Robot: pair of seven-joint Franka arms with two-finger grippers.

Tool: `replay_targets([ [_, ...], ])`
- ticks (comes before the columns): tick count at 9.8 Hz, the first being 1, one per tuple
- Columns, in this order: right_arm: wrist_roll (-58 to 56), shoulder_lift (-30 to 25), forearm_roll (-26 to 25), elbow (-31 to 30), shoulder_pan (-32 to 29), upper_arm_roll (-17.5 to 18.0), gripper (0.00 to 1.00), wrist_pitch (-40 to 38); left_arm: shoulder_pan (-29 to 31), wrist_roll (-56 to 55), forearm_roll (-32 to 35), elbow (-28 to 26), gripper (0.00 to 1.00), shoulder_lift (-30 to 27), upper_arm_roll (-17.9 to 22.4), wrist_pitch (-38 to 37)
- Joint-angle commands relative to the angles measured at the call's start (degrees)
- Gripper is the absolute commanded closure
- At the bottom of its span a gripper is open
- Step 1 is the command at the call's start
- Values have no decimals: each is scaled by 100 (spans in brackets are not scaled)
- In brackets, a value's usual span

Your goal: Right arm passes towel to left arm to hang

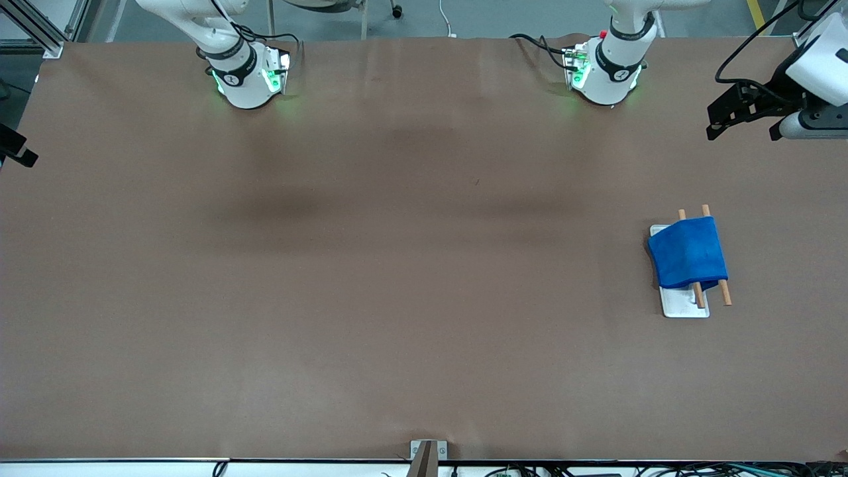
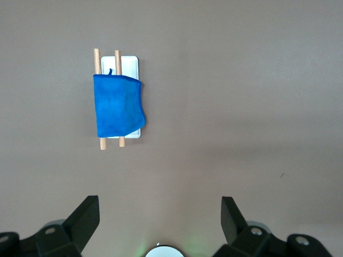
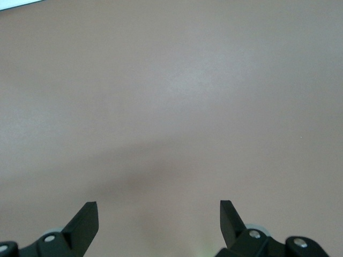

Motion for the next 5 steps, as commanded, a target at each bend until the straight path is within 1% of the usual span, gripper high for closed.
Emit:
replay_targets([
  [1,17,-46,45,-36,-36,11,0,-29,-79,60,22,332,0,359,53,-316],
  [5,8,-55,80,-36,-141,37,0,6,-53,60,31,333,0,352,35,-335],
])
